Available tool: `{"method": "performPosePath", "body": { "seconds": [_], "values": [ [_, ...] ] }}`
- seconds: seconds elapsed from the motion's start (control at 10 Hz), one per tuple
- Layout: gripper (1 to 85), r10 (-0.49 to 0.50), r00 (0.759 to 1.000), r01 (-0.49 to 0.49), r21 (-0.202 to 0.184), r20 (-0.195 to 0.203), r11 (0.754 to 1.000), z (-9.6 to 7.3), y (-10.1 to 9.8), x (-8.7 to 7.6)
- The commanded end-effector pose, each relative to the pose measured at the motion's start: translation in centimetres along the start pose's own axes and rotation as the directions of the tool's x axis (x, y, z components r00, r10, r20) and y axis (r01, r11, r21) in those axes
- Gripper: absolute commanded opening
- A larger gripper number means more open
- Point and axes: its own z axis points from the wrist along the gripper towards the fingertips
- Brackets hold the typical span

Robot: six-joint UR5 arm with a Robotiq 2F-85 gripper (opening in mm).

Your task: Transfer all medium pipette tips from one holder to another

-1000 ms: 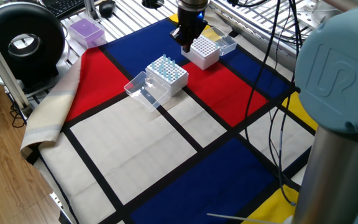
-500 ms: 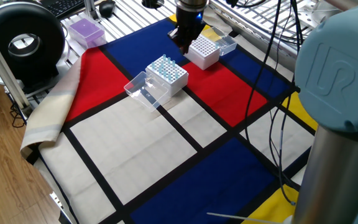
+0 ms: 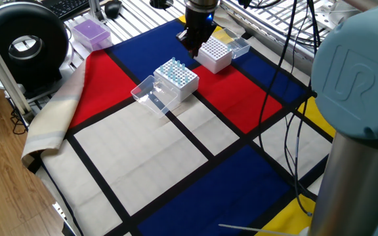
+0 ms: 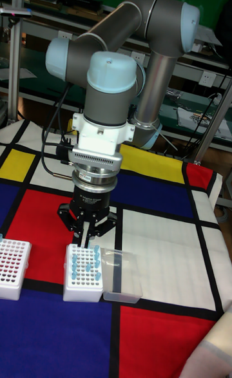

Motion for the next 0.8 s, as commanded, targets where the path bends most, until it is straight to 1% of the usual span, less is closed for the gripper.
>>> {"method": "performPosePath", "body": {
  "seconds": [0.0,0.3,0.6,0.7],
  "values": [
    [19.3,0.021,1.0,-0.021,-0.009,0.007,1.0,0.13,0.61,-0.06],
    [17.3,0.019,1.0,-0.019,-0.005,0.01,1.0,0.17,0.55,-0.23],
    [17.3,0.016,1.0,-0.016,-0.007,0.002,1.0,0.17,0.6,-0.02],
    [17.3,0.017,1.0,-0.017,-0.002,-0.003,1.0,0.17,0.47,0.12]
  ]
}}
